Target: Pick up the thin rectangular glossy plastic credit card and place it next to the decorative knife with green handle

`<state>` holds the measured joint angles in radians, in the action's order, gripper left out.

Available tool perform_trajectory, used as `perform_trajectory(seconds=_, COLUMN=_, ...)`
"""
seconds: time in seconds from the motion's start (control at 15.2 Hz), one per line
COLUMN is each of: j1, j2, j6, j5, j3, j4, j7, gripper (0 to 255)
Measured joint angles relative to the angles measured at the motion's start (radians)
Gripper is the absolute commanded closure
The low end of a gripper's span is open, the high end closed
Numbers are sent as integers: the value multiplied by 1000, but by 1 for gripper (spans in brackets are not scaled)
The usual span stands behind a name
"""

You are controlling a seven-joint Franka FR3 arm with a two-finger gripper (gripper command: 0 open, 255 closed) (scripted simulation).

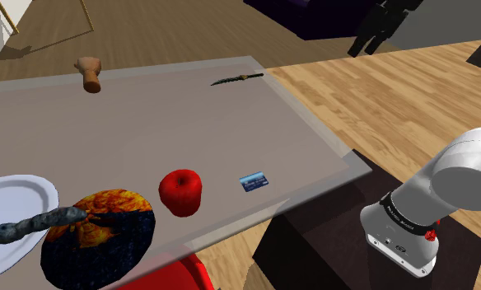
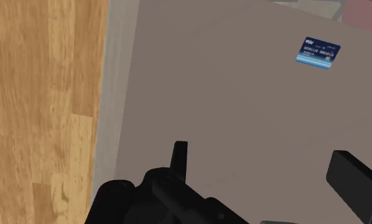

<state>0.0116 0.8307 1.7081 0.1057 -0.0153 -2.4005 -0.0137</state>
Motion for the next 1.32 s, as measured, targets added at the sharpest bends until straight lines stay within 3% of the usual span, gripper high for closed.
perform_trajectory(seconds=0.2, j1=-19, j2=-45, j6=9, j5=-5, j3=18, j4=15, j7=-17, gripper=0)
perform_trajectory(seconds=0.66, j1=-106, j2=-305, j6=66, j5=-54, j3=119, j4=100, j7=-111, gripper=0)
perform_trajectory(seconds=1.32, j1=-211, j2=-649, j6=103, j5=-187, j3=276, j4=215, j7=-203, gripper=0)
